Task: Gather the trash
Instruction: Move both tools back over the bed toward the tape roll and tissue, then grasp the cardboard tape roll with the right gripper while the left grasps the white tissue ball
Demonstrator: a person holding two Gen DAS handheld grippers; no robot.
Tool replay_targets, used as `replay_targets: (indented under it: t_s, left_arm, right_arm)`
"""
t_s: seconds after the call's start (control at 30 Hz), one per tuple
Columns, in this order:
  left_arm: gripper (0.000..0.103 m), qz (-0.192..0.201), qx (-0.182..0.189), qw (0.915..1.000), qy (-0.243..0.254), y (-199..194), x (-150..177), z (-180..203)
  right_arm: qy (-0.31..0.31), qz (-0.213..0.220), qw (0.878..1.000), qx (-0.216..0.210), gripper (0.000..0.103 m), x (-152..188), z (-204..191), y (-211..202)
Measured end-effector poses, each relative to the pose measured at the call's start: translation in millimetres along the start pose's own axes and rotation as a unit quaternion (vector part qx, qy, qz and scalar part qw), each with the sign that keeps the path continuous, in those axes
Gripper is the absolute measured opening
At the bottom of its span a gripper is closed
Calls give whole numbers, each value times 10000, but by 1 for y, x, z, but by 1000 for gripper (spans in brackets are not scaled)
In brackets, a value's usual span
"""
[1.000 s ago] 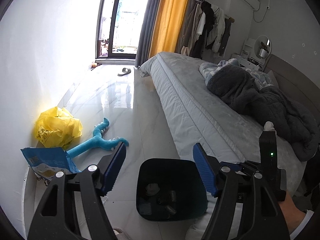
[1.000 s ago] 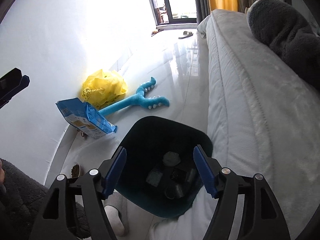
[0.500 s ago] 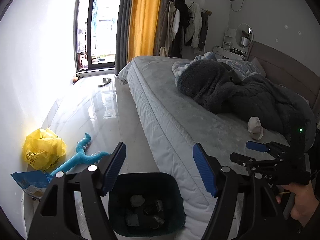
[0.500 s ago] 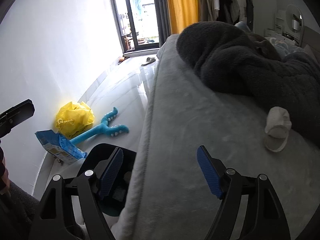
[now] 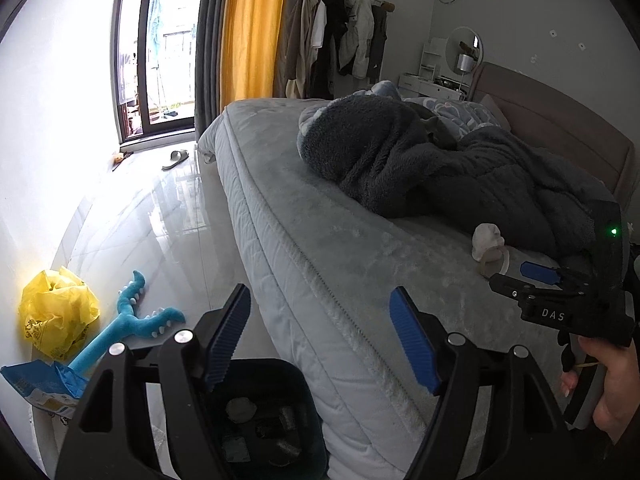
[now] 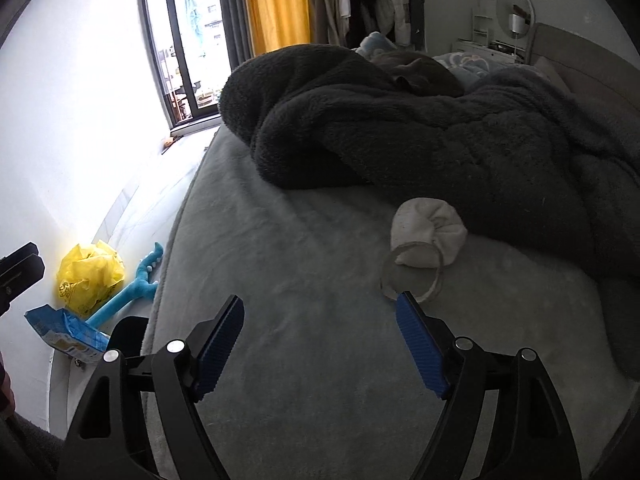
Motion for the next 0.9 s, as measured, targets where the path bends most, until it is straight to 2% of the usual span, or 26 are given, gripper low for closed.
replay_targets:
  t_s: [0.27, 0.47, 0.73, 0.8, 0.9]
  left_arm:
    - [83, -58, 191, 9997, 165, 26, -8, 25]
    - [84, -101, 305, 9991, 282, 44, -14, 41]
    - [86, -97, 372, 9982, 451, 64, -22, 63]
    - [87, -122, 417, 9980, 468, 69, -23, 69]
    - [87, -148, 531, 9977, 395, 76, -25, 79]
  right_arm:
    - [660, -84, 9978, 25, 79, -1, 39, 17]
    - [723, -150, 9970, 237, 79, -1, 52, 32]
    - [543, -278, 9968, 508, 59, -2, 54, 52]
    - [460, -318, 9967, 581, 48, -1, 57, 55]
    - [489, -327, 9971, 485, 46, 1, 62, 54]
Point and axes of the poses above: each gripper's, at about its wrist camera, not at the fingertips, and y roughly the way its jaws point, z to its right, x to its underside, the point moved 10 cm from there along y, roughly the way its jaws point, and after that the axes turned 3 degrees about -y, right-handed, at the moved point
